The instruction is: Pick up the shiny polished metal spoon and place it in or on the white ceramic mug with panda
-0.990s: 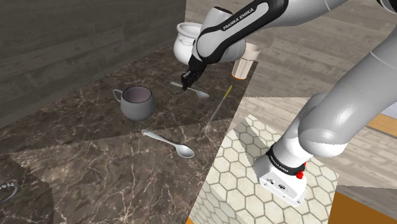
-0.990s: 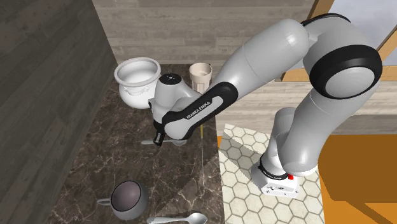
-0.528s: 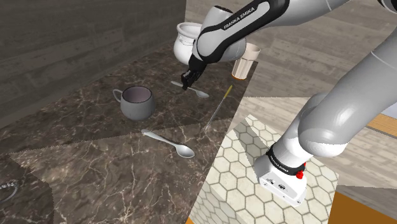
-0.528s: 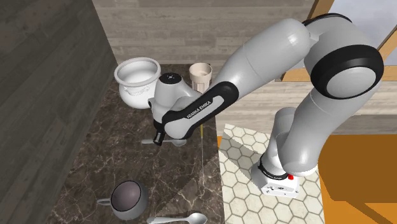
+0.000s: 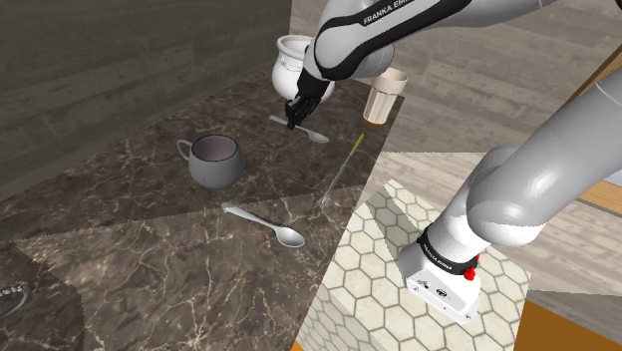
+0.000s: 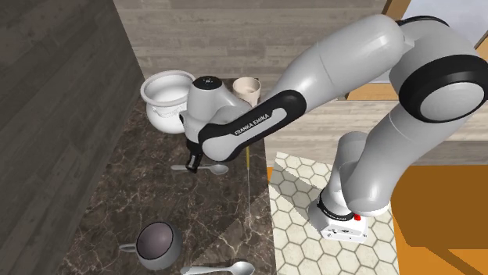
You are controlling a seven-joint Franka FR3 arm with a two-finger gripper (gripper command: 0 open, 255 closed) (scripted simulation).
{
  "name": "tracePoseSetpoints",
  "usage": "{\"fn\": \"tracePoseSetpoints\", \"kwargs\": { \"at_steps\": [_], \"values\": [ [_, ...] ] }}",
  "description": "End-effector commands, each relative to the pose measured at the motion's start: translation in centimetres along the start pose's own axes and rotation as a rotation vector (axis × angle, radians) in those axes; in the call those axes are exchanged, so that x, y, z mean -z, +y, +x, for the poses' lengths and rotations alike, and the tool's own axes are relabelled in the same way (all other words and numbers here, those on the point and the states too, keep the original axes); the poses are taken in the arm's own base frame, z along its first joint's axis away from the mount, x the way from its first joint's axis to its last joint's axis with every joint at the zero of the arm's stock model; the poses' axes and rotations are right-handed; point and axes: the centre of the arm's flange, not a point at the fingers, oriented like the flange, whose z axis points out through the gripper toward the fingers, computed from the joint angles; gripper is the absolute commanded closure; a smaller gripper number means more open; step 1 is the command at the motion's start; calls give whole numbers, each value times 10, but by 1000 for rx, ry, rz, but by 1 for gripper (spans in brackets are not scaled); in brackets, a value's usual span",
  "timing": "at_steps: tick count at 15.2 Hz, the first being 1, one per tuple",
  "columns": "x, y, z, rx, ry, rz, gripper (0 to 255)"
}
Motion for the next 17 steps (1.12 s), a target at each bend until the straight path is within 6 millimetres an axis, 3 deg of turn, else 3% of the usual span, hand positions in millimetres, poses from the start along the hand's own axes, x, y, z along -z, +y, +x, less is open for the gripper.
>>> {"fn": "tracePoseSetpoints", "kwargs": {
  "at_steps": [1,17],
  "values": [
    [9,-1,2,0,-1,0,255],
    [91,-11,21,0,-1,0,255]
  ]
}}
